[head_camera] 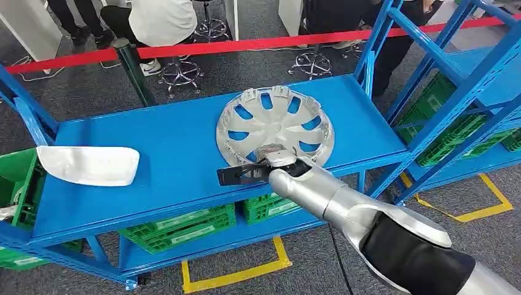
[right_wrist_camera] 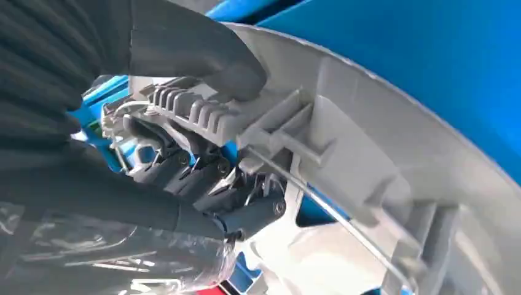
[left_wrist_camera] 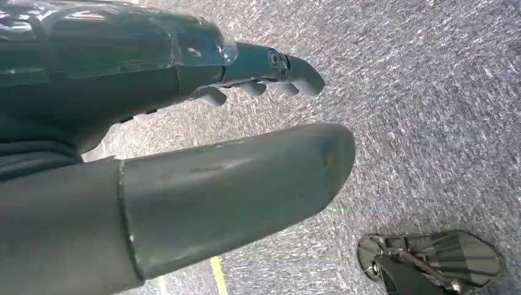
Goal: Take the parts from the cabinet and place them on the table.
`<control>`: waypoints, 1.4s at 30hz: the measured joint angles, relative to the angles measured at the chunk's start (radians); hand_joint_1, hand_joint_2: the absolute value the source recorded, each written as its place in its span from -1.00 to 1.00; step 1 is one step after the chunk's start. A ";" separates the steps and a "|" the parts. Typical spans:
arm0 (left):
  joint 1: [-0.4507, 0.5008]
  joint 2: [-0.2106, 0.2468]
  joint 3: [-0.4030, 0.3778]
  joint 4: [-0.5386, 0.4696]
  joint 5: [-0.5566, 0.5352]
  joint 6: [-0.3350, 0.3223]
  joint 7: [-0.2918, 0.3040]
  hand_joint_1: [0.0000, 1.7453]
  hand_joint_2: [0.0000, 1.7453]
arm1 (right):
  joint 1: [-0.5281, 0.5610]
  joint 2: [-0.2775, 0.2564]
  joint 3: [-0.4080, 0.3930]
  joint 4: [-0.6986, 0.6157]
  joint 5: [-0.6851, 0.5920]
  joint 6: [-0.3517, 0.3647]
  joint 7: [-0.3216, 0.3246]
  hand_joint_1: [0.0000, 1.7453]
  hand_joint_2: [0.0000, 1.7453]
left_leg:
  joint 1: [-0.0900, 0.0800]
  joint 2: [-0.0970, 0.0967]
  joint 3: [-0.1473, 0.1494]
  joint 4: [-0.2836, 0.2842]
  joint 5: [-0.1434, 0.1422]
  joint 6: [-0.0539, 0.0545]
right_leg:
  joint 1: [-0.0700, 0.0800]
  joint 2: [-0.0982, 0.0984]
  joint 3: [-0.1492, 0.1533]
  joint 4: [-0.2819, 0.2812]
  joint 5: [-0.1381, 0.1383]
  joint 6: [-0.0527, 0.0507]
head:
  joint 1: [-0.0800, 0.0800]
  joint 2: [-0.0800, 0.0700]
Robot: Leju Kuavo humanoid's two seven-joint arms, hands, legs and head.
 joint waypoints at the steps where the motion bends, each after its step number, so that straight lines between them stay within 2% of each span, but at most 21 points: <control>1: 0.000 0.000 0.000 0.000 0.000 0.002 0.000 -1.00 -1.00 | 0.005 -0.001 -0.003 0.000 -0.023 -0.047 -0.029 1.00 1.00 | 0.000 0.001 0.000 0.000 0.000 0.000 | 0.000 0.000 0.000 0.000 0.000 0.000 | 0.000 0.000; 2: 0.000 0.000 0.001 0.000 0.002 0.004 -0.002 -1.00 -1.00 | 0.011 -0.001 -0.008 -0.002 -0.050 -0.101 -0.063 1.00 1.00 | 0.000 0.002 0.000 0.000 0.000 0.000 | 0.000 0.001 0.000 0.000 0.000 0.000 | 0.001 0.000; 5: 0.000 0.000 0.002 0.000 0.005 0.011 -0.019 -1.00 -1.00 | 0.043 -0.001 -0.045 -0.038 -0.197 -0.338 -0.244 1.00 1.00 | 0.002 0.004 0.000 0.000 0.000 -0.001 | 0.003 0.002 -0.001 0.000 0.000 0.000 | -0.001 0.000; 7: 0.000 0.000 0.002 0.000 0.005 0.014 -0.030 -1.00 -1.00 | 0.063 -0.002 -0.069 -0.076 -0.279 -0.432 -0.322 1.00 1.00 | 0.003 0.004 0.000 0.000 -0.001 -0.001 | 0.004 0.002 -0.001 0.000 0.000 -0.001 | 0.000 0.000; 8: 0.000 0.000 0.002 0.000 0.003 0.014 -0.039 -1.00 1.00 | 0.071 -0.003 -0.089 -0.109 -0.330 -0.488 -0.366 1.00 1.00 | 0.004 0.003 0.000 0.000 -0.001 -0.001 | 0.005 0.002 -0.001 0.000 0.000 -0.001 | 0.000 0.000; 11: 0.000 -0.004 0.002 0.000 0.005 0.026 -0.047 -1.00 1.00 | 0.095 -0.012 -0.122 -0.173 -0.379 -0.530 -0.413 1.00 1.00 | 0.005 0.002 -0.001 0.000 -0.001 -0.002 | 0.005 0.001 -0.001 0.000 0.000 -0.001 | -0.001 0.000; 15: -0.024 -0.061 0.003 0.000 0.021 0.094 -0.034 -1.00 1.00 | 0.144 -0.014 -0.182 -0.298 -0.442 -0.631 -0.515 1.00 1.00 | 0.005 0.001 -0.003 0.000 -0.001 -0.002 | 0.005 0.002 -0.003 0.000 0.000 -0.002 | -0.001 0.000; 18: -0.042 -0.091 0.003 0.001 0.023 0.098 -0.041 -1.00 1.00 | 0.151 -0.015 -0.195 -0.367 -0.455 -0.652 -0.518 1.00 1.00 | 0.005 0.001 -0.003 0.000 -0.001 -0.002 | 0.005 0.002 -0.003 0.000 0.000 -0.002 | 0.001 0.000; 23: -0.044 -0.108 0.003 0.001 0.021 0.099 -0.060 -1.00 1.00 | 0.171 -0.022 -0.225 -0.448 -0.468 -0.666 -0.520 1.00 1.00 | 0.005 0.000 -0.003 0.000 -0.001 -0.002 | 0.005 0.001 -0.004 0.000 0.000 -0.002 | 0.000 0.000; 27: -0.037 -0.101 0.003 0.000 0.012 0.134 -0.107 -1.00 1.00 | 0.203 -0.041 -0.248 -0.532 -0.474 -0.734 -0.540 1.00 1.00 | 0.005 -0.001 -0.003 0.000 -0.001 -0.002 | 0.006 0.001 -0.004 0.000 0.000 -0.002 | -0.001 0.000; 30: -0.014 -0.072 0.008 -0.001 0.042 0.124 -0.147 -1.00 1.00 | 0.242 -0.071 -0.266 -0.632 -0.449 -0.775 -0.534 1.00 1.00 | 0.006 -0.003 -0.003 0.000 -0.002 -0.003 | 0.006 0.000 -0.004 0.000 -0.001 -0.002 | -0.001 0.000; 33: 0.001 -0.033 0.020 -0.002 0.051 0.095 -0.149 -1.00 1.00 | 0.293 -0.108 -0.294 -0.760 -0.412 -0.808 -0.540 1.00 1.00 | 0.006 -0.009 -0.004 0.000 -0.002 -0.003 | 0.006 -0.003 -0.004 0.000 -0.003 -0.004 | 0.000 0.000; 36: 0.007 -0.010 0.030 -0.004 0.051 0.095 -0.140 -1.00 1.00 | 0.343 -0.135 -0.315 -0.891 -0.390 -0.824 -0.552 1.00 1.00 | 0.006 -0.010 -0.004 0.000 -0.003 -0.004 | 0.006 -0.005 -0.004 0.000 -0.003 -0.005 | -0.001 0.000; 41: 0.007 -0.005 0.034 -0.005 0.050 0.095 -0.137 -1.00 1.00 | 0.358 -0.146 -0.324 -0.942 -0.383 -0.831 -0.561 1.00 1.00 | 0.006 -0.010 -0.004 0.000 -0.003 -0.004 | 0.006 -0.005 -0.004 0.000 -0.003 -0.005 | -0.002 0.000; 42: 0.009 0.000 0.036 -0.005 0.045 0.097 -0.127 -1.00 1.00 | 0.425 -0.163 -0.354 -1.069 -0.382 -0.868 -0.631 1.00 1.00 | 0.006 -0.014 -0.004 0.000 -0.003 -0.004 | 0.006 -0.008 -0.004 0.000 -0.004 -0.004 | -0.001 0.000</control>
